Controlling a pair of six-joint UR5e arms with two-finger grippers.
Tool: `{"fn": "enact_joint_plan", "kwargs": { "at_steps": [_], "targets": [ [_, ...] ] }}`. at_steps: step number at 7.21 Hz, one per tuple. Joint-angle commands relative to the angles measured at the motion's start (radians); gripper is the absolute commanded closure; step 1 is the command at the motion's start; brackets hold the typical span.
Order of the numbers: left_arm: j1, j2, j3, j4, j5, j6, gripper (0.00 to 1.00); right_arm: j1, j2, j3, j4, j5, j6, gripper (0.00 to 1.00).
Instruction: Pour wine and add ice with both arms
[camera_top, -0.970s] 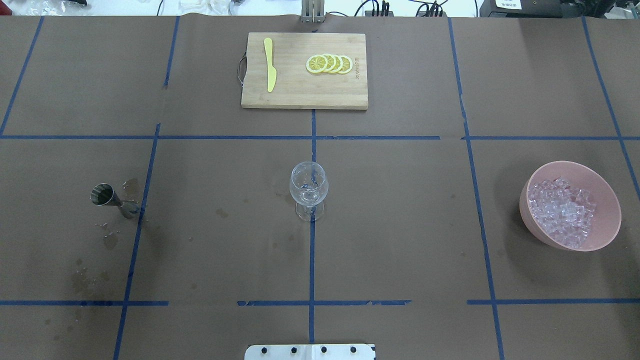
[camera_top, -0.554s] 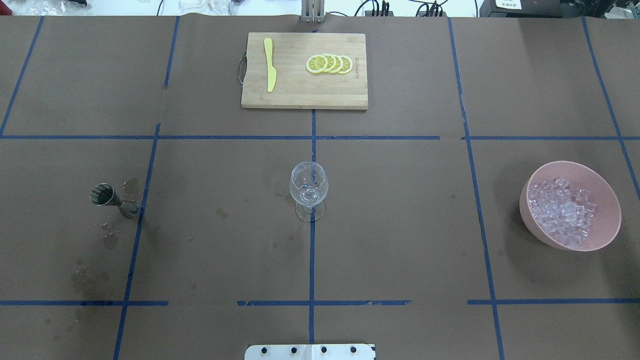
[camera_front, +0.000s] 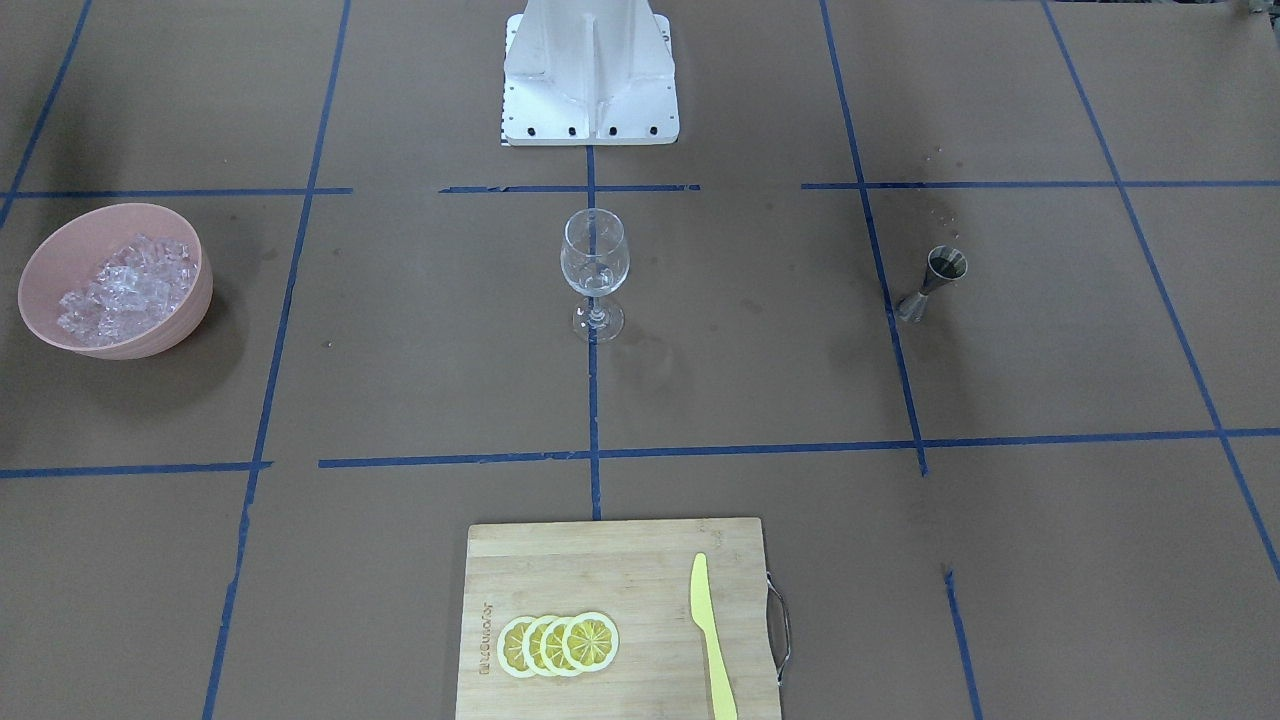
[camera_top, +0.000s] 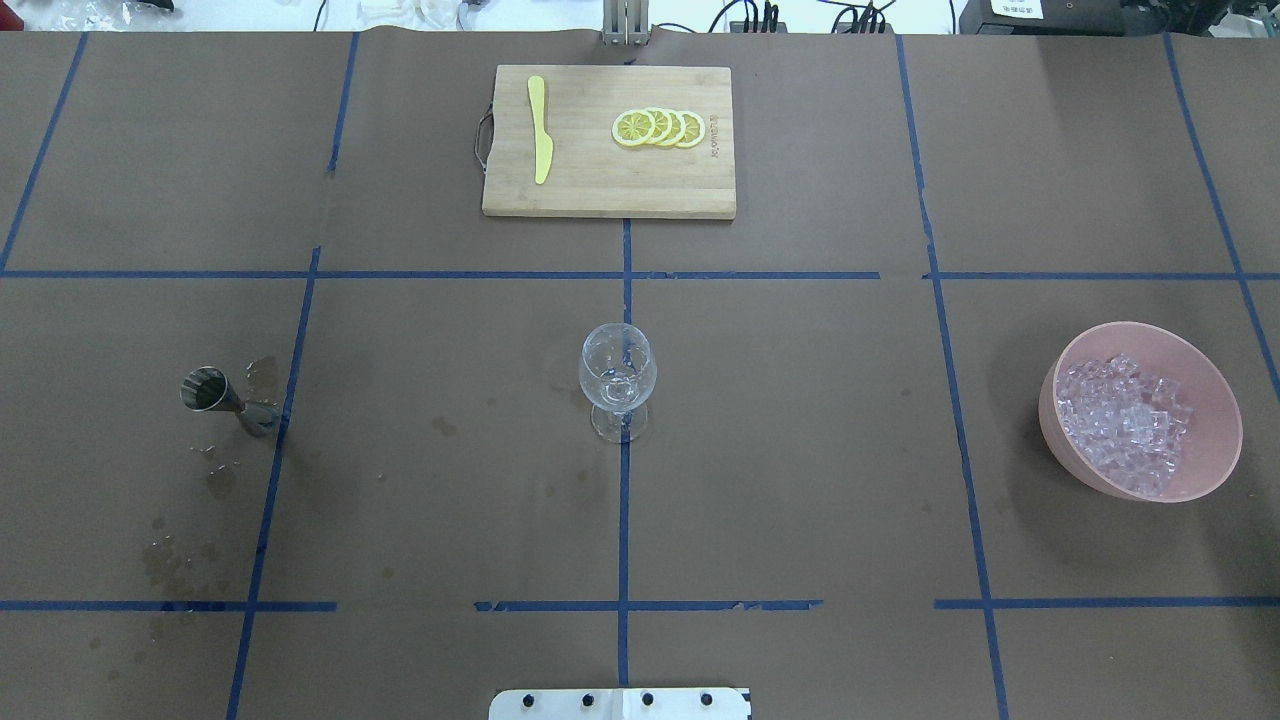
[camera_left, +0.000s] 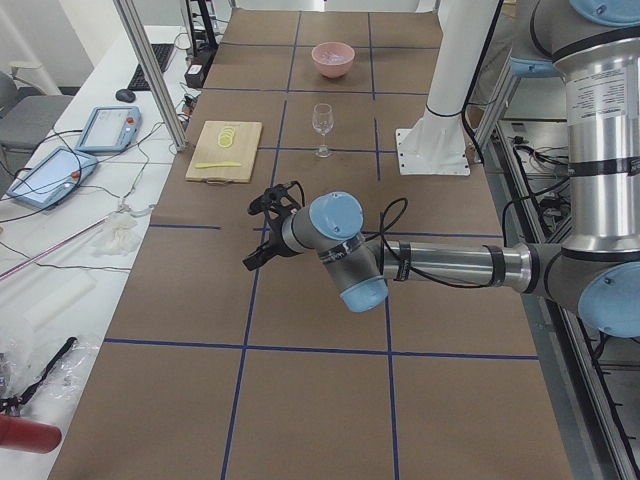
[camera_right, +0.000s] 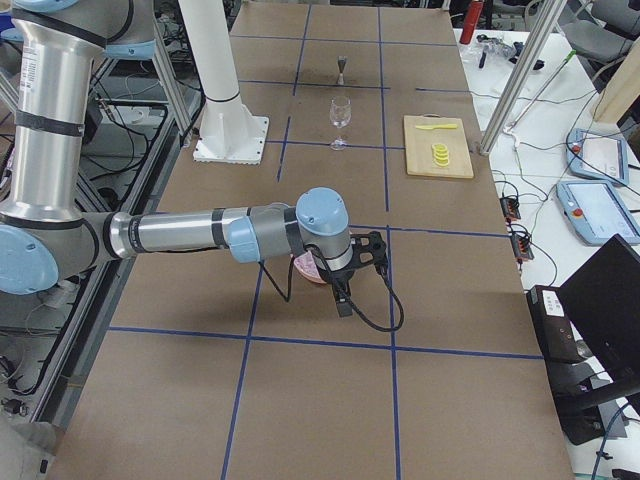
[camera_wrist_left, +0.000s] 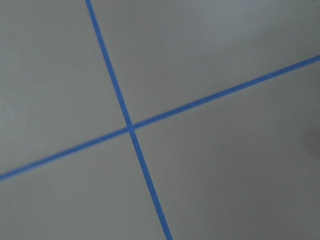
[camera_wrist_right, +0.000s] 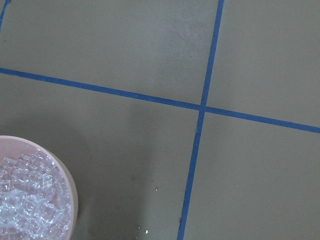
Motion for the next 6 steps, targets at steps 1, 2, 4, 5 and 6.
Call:
{"fn": "enact_joint_plan", "kwargs": {
  "at_steps": [1, 2, 4, 5, 6],
  "targets": [
    [0.222, -0.004, -0.026, -0.164, 0.231, -0.29, 0.0, 0.0, 0.001, 0.003, 0.0, 0.0, 0.001, 0.0],
    [0.351, 0.003, -0.064, -0.185, 0.396, -0.416, 0.0, 0.0, 0.001, 0.003, 0.0, 0.0, 0.001, 0.0],
    [0.646, 0.047, -0.094, -0.265, 0.818, -0.569, 0.0, 0.0, -0.002, 0.008, 0.0, 0.0, 0.001, 0.0],
    [0.762, 0.067, -0.095, -0.291, 1.0, -0.583, 0.0, 0.0, -0.002, 0.008, 0.0, 0.0, 0.001, 0.0],
    [0.876, 0.072, -0.094, -0.292, 1.182, -0.607, 0.0, 0.0, -0.002, 0.008, 0.0, 0.0, 0.0, 0.0]
  ]
}}
